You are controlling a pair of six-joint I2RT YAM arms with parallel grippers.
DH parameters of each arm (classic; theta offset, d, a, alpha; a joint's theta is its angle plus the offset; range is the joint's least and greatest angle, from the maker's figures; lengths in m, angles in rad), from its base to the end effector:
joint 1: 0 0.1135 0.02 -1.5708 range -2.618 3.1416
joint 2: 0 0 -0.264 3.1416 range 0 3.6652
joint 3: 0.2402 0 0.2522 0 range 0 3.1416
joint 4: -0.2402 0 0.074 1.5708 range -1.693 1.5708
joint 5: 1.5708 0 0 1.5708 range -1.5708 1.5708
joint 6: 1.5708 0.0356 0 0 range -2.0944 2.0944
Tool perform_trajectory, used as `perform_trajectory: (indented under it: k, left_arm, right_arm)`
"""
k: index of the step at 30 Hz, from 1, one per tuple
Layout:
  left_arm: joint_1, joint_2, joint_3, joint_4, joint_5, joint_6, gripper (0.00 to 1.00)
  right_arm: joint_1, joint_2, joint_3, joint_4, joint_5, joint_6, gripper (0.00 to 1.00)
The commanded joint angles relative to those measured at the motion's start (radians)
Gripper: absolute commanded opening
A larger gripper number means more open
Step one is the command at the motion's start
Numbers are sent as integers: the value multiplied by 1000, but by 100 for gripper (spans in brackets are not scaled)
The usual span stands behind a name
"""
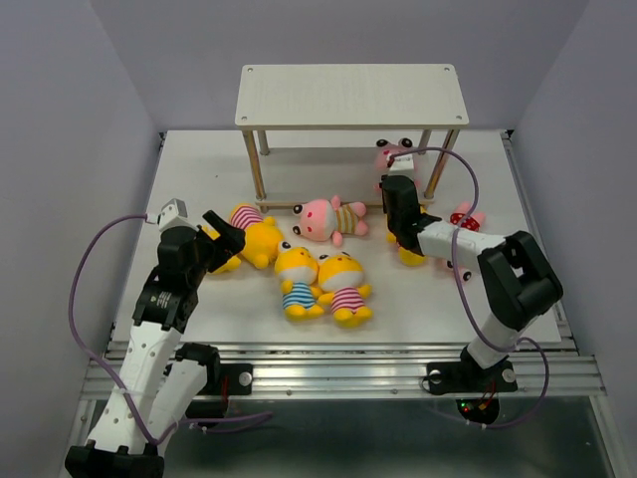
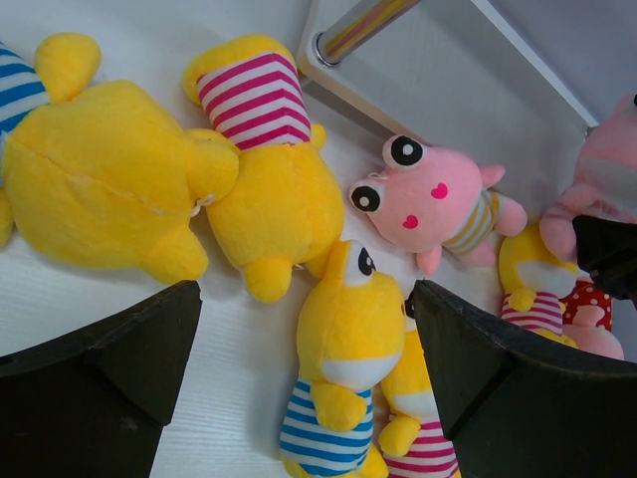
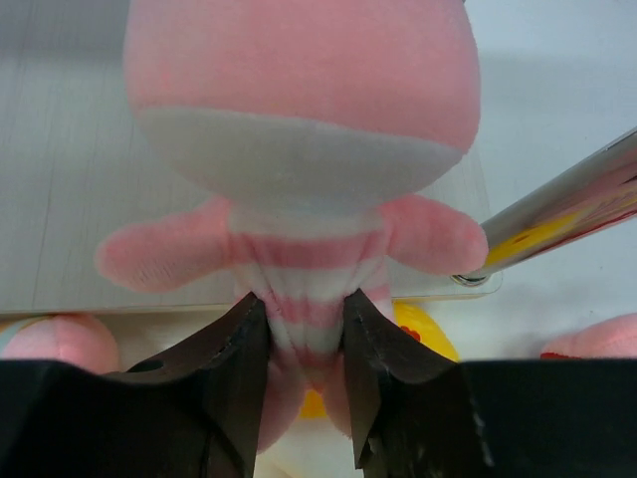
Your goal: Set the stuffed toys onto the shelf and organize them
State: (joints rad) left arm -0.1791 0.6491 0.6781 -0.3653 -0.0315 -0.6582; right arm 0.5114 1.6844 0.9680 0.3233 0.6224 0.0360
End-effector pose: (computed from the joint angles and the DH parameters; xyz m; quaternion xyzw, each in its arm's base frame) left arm 0.1540 -0.0267 0.3040 -0.2023 0.7899 -0.2235 0.5340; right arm 0.3321 0.1626 0.2208 -0.0211 0.8094 -0.1022 0.5779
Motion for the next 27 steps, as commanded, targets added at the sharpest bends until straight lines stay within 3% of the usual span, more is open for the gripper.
perform_trajectory:
  k: [1,8,12,19,27]
  left_arm:
    - [1,0,-6,17,-7,11,99]
    - [3,-2,-5,16,-10,11,99]
    - [1,0,-5,16,-11,11,99]
    - [3,0,-6,20,7,19,99]
    - [1,9,-11,29,27,25,99]
  right_arm:
    - [-17,29,44,71,65,10,40]
    - [-36,40,43,71,65,15,51]
    - [-36,40,51,71,71,2,63]
    - [-36,-3,49,71,40,-24,67]
    - [-36,-113,0,66,-84,-54,79]
